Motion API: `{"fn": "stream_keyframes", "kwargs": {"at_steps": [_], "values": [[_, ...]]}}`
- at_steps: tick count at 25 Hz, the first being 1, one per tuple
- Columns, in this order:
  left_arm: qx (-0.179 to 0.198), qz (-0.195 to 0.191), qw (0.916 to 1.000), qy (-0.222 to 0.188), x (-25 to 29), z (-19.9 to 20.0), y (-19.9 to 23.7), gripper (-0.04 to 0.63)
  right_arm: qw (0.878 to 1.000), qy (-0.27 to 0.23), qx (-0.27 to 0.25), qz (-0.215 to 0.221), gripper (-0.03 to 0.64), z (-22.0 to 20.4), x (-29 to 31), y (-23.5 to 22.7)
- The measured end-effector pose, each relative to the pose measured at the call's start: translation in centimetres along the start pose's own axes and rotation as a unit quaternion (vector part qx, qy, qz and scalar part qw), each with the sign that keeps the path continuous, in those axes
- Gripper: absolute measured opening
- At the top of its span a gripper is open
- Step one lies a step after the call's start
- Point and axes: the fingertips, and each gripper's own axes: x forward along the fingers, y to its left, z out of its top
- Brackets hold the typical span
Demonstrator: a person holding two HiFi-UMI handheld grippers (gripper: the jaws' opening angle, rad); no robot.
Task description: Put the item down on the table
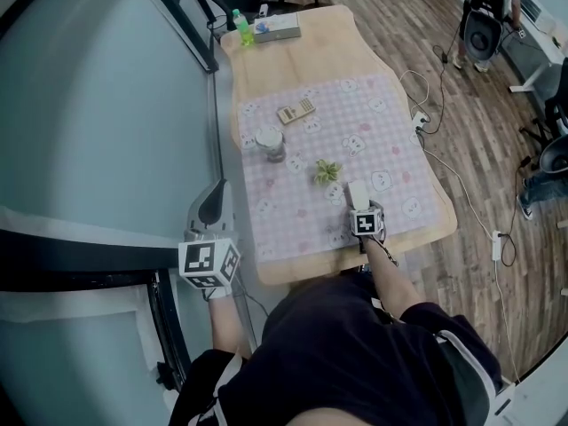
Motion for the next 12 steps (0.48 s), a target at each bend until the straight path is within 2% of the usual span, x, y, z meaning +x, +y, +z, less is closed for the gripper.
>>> {"fn": "stream_keyframes", "kwargs": {"at_steps": [4,12], "values": [[-0.001,0.000,1.0000,0.002,-0.15,-0.17,0.02,-0.005,1.000,0.020,0.007,0.011,0.324,-0.21,0.22,0.08],[-0.002,-0.008,0.9999,0.006,-0.08,-0.65,-0.37,-0.005,0.999,0.025,0.014,0.020,0.324,-0.36,0.29,0.33]]}}
